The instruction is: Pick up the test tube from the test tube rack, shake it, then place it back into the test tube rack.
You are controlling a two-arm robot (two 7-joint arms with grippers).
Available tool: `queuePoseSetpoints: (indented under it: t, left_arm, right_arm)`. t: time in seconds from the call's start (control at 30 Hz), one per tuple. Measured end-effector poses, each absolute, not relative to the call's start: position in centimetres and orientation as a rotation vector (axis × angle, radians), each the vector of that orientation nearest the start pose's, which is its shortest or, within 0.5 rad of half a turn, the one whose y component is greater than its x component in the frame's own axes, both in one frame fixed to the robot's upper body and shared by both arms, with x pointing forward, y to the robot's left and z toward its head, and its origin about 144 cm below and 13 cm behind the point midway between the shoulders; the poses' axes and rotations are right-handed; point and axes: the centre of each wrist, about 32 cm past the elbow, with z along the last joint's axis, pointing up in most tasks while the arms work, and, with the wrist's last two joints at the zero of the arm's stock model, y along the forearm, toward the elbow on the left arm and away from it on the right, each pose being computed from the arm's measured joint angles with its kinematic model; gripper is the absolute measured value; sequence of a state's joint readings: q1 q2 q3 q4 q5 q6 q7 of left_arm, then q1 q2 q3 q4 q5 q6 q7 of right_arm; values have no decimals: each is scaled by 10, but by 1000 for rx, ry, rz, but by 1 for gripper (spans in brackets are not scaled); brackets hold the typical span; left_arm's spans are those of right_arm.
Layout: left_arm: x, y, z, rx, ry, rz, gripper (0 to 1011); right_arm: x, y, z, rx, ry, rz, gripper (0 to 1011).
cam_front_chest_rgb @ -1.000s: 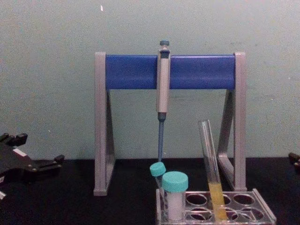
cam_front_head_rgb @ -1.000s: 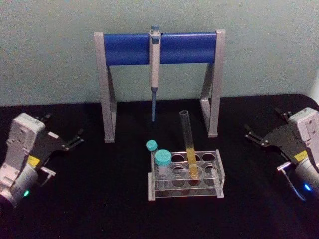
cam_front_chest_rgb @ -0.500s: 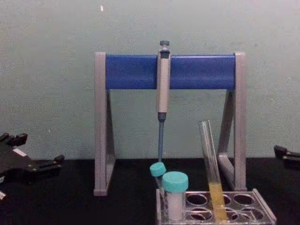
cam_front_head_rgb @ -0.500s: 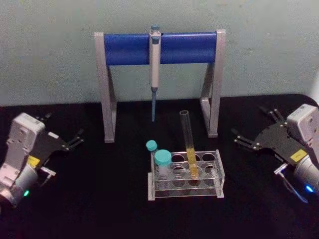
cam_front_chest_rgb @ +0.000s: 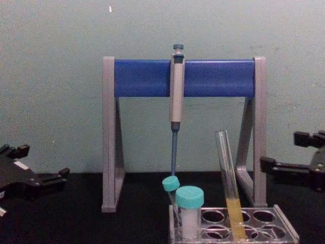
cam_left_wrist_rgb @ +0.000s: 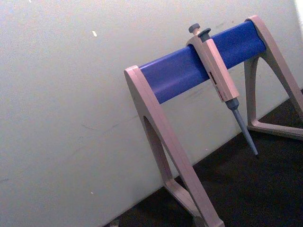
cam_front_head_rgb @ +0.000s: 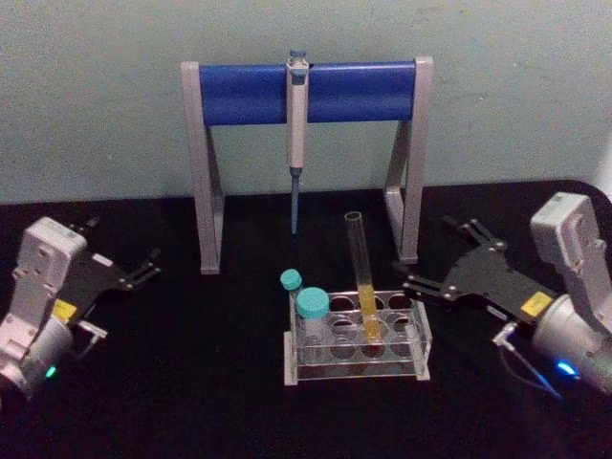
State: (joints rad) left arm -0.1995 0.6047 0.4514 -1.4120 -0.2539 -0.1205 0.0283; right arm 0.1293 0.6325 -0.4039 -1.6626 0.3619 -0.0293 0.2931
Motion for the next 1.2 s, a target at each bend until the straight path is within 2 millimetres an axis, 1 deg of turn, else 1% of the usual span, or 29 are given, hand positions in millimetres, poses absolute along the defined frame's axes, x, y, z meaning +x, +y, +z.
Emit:
queuePoseSetpoints:
  t: [0.4, 0.7, 0.97, 1.2]
  left_arm:
    - [489, 310, 1140, 304, -285, 1248, 1001]
    - [489, 310, 1140, 304, -285, 1248, 1001]
    - [489, 310, 1140, 305, -285, 1248, 1001]
    - [489, 310, 1140, 304, -285, 1248, 1001]
  right_arm:
    - [487, -254, 1186, -141, -118, -846, 1000]
    - [500, -241, 1189, -154, -76, -852, 1000]
    - [506, -231, 1190, -172, -33, -859, 1000]
    - [511, -227, 1188, -185, -1, -867, 1000]
